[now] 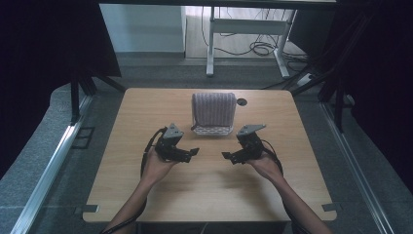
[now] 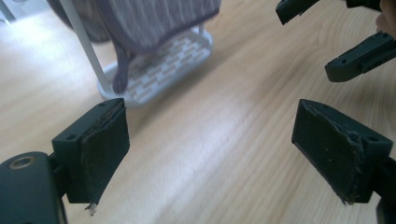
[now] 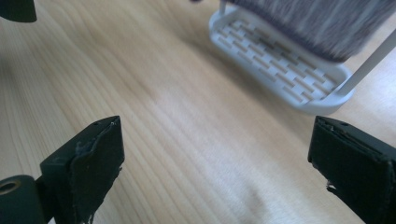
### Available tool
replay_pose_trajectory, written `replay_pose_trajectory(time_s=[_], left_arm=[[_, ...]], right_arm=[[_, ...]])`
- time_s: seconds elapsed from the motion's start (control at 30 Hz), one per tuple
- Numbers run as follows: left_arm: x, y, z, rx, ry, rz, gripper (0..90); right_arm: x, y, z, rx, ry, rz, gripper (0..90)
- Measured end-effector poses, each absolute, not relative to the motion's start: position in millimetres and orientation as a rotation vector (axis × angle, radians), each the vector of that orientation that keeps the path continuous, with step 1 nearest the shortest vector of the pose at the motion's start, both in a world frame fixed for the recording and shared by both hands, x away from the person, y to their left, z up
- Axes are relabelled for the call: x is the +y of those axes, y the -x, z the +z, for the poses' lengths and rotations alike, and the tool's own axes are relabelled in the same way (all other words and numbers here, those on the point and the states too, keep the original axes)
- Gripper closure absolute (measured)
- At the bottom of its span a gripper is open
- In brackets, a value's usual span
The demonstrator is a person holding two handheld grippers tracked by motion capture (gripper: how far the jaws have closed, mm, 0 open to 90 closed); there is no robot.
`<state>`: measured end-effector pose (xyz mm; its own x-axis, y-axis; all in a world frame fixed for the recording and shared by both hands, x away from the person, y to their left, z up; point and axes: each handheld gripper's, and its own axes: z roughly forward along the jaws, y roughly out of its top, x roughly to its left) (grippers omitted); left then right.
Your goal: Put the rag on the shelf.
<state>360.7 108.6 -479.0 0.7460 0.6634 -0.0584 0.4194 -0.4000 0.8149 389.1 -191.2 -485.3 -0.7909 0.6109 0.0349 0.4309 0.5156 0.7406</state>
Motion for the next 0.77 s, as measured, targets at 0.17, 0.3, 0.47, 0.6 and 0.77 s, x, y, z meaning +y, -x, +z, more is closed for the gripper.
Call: replay_pose_trajectory(time_s=[0.17, 0.3, 0.47, 0.6, 0.77], left_arm=[[108, -350, -505, 0.840, -2.101, 0.337, 11.2], [106, -347, -521, 0.854, -2.131, 0.300, 11.2], [103, -345, -544, 0.881, -2.250, 0.312, 10.7], [105, -346, -544, 0.877, -2.255, 0.315, 10.1], [105, -346, -544, 0.890, -2.248, 0.319, 9.7]], right_arm=[[-188, -382, -506, 2.568, -0.891, 1.099, 3.4], [-185, -378, -519, 2.593, -0.894, 1.055, 2.2], [-184, -373, -543, 2.598, -0.869, 1.029, 0.0], [-183, -371, -545, 2.581, -0.845, 1.042, 0.0], [-183, -371, -546, 2.580, -0.844, 1.042, 0.0]])
